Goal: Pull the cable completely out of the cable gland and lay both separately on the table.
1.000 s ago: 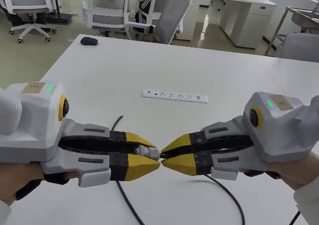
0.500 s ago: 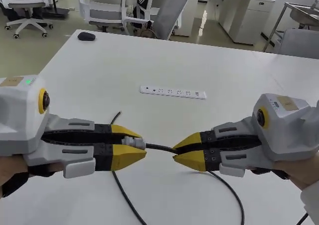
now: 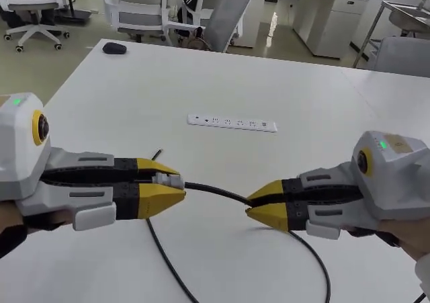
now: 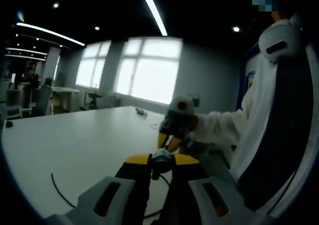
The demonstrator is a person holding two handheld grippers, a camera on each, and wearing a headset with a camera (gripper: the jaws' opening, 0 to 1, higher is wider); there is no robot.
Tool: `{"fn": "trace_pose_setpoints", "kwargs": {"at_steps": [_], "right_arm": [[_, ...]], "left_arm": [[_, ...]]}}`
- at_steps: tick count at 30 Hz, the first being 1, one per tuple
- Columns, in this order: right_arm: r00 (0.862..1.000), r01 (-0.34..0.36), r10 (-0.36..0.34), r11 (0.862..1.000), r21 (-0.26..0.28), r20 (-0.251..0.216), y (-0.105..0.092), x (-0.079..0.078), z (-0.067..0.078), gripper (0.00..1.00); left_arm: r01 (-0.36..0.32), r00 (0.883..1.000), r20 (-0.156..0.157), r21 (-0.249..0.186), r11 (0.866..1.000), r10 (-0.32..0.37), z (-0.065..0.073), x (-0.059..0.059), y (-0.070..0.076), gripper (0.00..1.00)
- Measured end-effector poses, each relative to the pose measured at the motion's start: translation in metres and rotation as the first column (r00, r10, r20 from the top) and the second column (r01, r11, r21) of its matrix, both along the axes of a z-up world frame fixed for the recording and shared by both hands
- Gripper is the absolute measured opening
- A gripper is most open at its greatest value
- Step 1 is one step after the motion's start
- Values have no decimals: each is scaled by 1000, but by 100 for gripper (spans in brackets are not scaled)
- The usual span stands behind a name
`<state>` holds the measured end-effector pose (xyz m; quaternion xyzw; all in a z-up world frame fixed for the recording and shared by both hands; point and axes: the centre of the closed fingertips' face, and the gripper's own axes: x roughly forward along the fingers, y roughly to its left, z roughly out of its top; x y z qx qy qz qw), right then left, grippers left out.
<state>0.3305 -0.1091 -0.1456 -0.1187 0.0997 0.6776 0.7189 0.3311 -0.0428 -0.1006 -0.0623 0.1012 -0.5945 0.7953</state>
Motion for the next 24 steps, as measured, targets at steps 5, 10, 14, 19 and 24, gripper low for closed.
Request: {"fn": "trace_pose_setpoints", "kwargs": {"at_steps": [5, 10, 14, 19, 24], "right_arm": [[1000, 7, -7, 1000, 4, -19, 2, 0, -5, 5], [1000, 8, -8, 1000, -2, -23, 7, -1, -10, 5], [999, 7, -7, 1000, 6, -32, 9, 0, -10, 5], [999, 19, -17, 999, 31, -52, 13, 2, -10, 5], [999, 10, -7, 999, 52, -45, 23, 0, -5, 16]], "left_arm": [[-1, 1000, 3, -13, 1000, 1, 3, -1, -2, 17], [-6, 1000, 2, -20, 1000, 6, 5, 0, -5, 17], [-8, 1000, 4, -38, 999, 8, 9, 1, -6, 17], [-2, 1000, 8, -33, 999, 2, 10, 0, -8, 17], [9, 1000, 9, -12, 1000, -9, 6, -1, -12, 17]]}}
